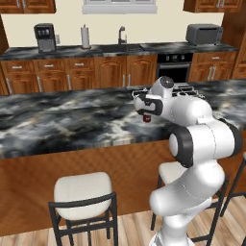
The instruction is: Place the condiment bottle and ketchup from the counter to the top shelf of the fridge. If the existing items in the fridge are on the top shelf, move them to other shelves.
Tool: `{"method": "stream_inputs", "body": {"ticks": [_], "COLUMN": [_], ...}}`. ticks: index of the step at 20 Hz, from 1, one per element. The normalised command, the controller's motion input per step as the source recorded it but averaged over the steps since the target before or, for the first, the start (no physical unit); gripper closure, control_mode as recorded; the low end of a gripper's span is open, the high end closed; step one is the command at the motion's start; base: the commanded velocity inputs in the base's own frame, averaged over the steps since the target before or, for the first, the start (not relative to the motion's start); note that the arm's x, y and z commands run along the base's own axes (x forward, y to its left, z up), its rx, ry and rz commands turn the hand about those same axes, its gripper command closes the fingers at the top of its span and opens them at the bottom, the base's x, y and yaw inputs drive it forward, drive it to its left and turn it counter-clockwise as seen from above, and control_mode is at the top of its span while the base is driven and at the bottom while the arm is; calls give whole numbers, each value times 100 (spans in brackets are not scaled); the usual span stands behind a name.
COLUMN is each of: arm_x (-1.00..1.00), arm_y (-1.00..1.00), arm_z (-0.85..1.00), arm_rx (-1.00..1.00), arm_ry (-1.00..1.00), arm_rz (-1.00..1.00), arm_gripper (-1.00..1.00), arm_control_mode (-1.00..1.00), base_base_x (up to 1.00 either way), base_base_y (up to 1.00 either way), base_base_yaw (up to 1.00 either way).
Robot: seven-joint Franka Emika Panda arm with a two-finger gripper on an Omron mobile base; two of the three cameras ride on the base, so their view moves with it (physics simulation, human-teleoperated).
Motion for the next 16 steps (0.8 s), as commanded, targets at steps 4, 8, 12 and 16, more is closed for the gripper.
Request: {"method": "stream_inputs", "body": {"ticks": [4, 8, 12, 16], "arm_x": [-100, -100, -100, -100], "arm_y": [0, 0, 0, 0], "arm_z": [88, 100, 100, 100], "arm_rx": [1, 3, 1, 0], "arm_ry": [-22, -18, -5, 0], "arm_rz": [0, 0, 0, 0], "arm_gripper": [100, 100, 100, 100], "arm_control_mode": [-100, -100, -100, -100], "base_base_x": [0, 0, 0, 0], "base_base_y": [0, 0, 0, 0], "base_base_yaw": [0, 0, 0, 0]}}
